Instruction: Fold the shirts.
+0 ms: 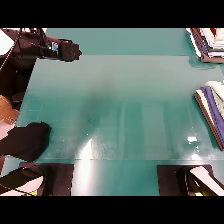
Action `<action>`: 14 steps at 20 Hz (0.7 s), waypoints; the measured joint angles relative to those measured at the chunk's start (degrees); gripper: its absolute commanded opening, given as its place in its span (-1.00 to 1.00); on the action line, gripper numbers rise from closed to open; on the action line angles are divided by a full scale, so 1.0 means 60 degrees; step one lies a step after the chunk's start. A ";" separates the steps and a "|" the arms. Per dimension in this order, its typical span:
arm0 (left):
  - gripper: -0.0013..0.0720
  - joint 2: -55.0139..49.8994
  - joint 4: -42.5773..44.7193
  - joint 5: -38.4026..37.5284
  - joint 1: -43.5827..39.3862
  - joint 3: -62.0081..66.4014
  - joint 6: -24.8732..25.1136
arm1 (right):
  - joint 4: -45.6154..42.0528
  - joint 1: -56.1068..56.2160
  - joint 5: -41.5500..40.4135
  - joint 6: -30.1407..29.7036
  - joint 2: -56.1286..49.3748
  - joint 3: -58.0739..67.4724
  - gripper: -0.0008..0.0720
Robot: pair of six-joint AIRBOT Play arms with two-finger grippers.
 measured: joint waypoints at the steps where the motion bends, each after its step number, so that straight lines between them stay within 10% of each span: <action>1: -0.89 0.0004 0.0000 0.0004 0.0000 0.0000 0.0007 | 0.0372 0.0288 -0.0127 0.0000 0.0047 0.0047 0.61; 7: -0.89 0.0004 -0.0004 0.0007 0.0000 0.0000 0.0018 | 0.1690 0.4284 -0.0984 -0.0004 0.0160 0.0860 0.53; 11: -0.89 0.0004 -0.0004 0.0015 0.0000 0.0000 0.0018 | 0.1898 0.7042 -0.1836 -0.0011 0.0171 0.1290 -0.94; 14: -0.89 0.0004 -0.0004 0.0018 0.0000 0.0000 0.0018 | 0.1956 0.8484 -0.2364 -0.0011 0.0193 0.1446 -0.94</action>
